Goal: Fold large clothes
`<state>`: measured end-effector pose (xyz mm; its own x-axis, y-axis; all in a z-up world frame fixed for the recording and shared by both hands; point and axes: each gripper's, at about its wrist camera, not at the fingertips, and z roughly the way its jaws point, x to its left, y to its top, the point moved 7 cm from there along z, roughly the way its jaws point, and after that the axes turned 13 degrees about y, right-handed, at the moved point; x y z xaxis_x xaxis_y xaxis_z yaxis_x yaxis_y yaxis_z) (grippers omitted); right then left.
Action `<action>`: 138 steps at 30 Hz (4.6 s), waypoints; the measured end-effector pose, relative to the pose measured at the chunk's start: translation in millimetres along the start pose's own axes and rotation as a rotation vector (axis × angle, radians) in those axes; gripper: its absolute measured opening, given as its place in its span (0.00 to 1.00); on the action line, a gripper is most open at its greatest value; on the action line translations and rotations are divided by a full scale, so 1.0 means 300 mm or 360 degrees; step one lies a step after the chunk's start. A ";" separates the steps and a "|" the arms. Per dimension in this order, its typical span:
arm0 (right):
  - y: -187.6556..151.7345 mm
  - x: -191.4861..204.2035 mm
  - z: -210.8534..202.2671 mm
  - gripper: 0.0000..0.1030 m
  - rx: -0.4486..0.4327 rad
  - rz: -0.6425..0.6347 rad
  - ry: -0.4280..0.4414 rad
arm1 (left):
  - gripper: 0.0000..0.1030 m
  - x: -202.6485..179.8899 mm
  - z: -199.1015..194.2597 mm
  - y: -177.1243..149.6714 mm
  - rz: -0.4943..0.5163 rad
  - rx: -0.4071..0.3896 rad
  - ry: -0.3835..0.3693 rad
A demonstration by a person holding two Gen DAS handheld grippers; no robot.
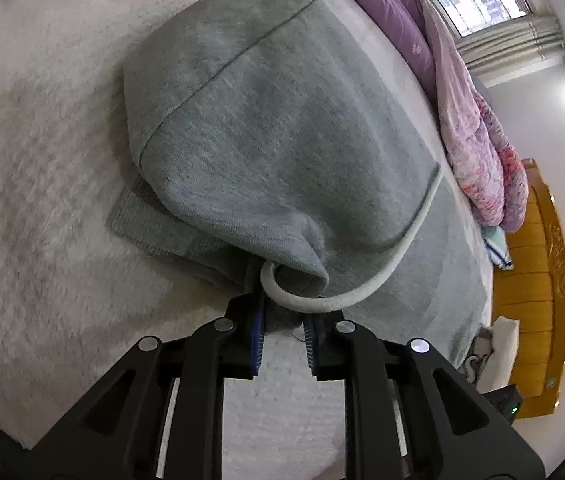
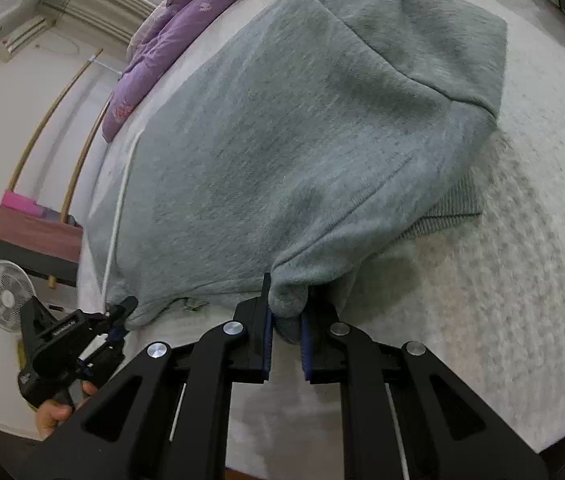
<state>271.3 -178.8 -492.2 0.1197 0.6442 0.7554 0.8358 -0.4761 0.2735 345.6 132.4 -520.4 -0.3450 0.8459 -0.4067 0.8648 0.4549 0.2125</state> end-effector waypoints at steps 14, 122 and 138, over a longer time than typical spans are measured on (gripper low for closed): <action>0.028 0.091 -0.244 0.28 -0.0031 -0.0112 -0.0100 | 0.42 -0.054 -0.152 -0.059 0.0253 0.0039 0.0170; 0.042 0.188 0.313 0.00 0.0818 -0.0470 -0.0297 | 0.79 0.151 0.013 0.170 -0.0045 0.0337 0.0195; 0.040 0.160 0.269 0.00 0.0764 -0.0496 -0.0248 | 0.11 0.062 -0.068 0.190 0.0070 0.0046 -0.0067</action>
<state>330.3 -105.3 -500.7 -0.1233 0.8076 0.5767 0.9888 0.0504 0.1408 381.1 179.7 -497.7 -0.2910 0.8522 -0.4348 0.8894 0.4084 0.2054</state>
